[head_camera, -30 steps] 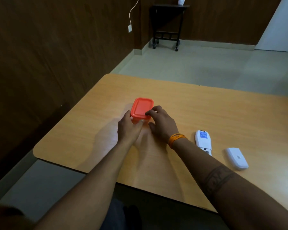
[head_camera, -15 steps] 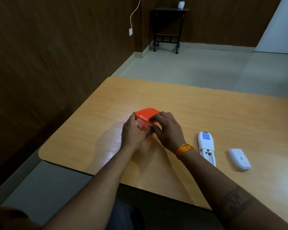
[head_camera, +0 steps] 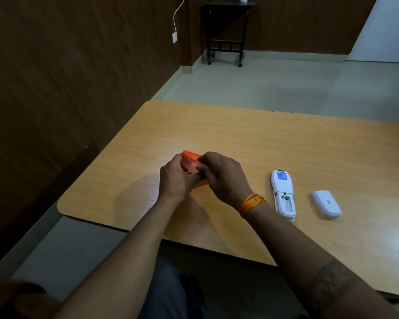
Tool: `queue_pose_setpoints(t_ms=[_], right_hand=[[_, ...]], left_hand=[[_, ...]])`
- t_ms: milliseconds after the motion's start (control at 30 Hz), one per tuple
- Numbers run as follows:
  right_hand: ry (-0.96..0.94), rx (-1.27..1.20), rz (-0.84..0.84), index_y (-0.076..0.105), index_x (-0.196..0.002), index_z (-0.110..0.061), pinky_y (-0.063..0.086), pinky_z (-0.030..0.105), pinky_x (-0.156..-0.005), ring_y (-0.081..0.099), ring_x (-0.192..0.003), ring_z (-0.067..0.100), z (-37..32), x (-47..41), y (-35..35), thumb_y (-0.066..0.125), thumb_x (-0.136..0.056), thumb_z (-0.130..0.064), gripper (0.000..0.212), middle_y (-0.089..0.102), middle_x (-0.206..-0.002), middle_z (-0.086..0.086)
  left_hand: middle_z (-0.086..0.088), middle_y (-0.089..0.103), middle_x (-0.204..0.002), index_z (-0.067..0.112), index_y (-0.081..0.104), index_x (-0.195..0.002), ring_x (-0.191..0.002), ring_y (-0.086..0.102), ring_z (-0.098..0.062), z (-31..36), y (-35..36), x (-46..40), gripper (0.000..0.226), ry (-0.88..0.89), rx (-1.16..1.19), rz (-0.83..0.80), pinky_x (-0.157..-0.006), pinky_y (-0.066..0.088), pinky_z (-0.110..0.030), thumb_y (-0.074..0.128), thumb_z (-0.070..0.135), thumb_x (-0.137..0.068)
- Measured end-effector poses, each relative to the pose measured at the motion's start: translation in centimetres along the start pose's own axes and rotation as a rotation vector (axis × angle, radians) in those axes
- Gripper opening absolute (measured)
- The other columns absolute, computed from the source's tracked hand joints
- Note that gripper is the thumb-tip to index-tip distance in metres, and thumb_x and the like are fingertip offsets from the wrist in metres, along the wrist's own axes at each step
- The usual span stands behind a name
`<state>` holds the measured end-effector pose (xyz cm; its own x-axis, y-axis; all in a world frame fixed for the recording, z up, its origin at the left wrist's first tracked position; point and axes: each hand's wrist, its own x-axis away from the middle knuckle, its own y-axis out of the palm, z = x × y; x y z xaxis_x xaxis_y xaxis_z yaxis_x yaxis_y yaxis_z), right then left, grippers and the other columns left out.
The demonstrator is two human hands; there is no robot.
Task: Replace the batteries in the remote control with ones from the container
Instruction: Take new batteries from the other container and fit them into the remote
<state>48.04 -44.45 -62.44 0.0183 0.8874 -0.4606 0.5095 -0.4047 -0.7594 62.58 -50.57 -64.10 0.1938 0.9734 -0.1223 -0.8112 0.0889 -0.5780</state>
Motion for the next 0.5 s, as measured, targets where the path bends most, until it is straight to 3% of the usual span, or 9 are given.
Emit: queue_pose_setpoints(t_ms=[167,500], right_hand=[[0.09,-0.101,0.075,0.072,-0.112,-0.013,0.058,0.043,-0.073,0.07,-0.085,0.026,0.3,-0.4,-0.9,0.057,-0.105,-0.025,0.021,0.077,-0.096,0.005],[0.097,-0.086,0.132,0.071,-0.114,-0.01,0.057,0.037,-0.066,0.068,-0.078,0.024,0.3,-0.6,-0.9,0.055,-0.107,-0.024,0.022,0.077,-0.093,0.007]], left_hand=[[-0.001,0.07,-0.125,0.018,0.061,-0.137,-0.108,0.064,-0.018,0.1,-0.4,0.4,0.076,0.06,-0.03,-0.013,-0.076,0.048,-0.018,0.089,0.052,-0.074],[0.0,0.07,-0.13,0.019,0.061,-0.137,-0.113,0.067,-0.02,-0.6,-0.3,0.5,0.08,0.092,0.002,-0.009,-0.089,0.06,-0.026,0.091,0.052,-0.071]])
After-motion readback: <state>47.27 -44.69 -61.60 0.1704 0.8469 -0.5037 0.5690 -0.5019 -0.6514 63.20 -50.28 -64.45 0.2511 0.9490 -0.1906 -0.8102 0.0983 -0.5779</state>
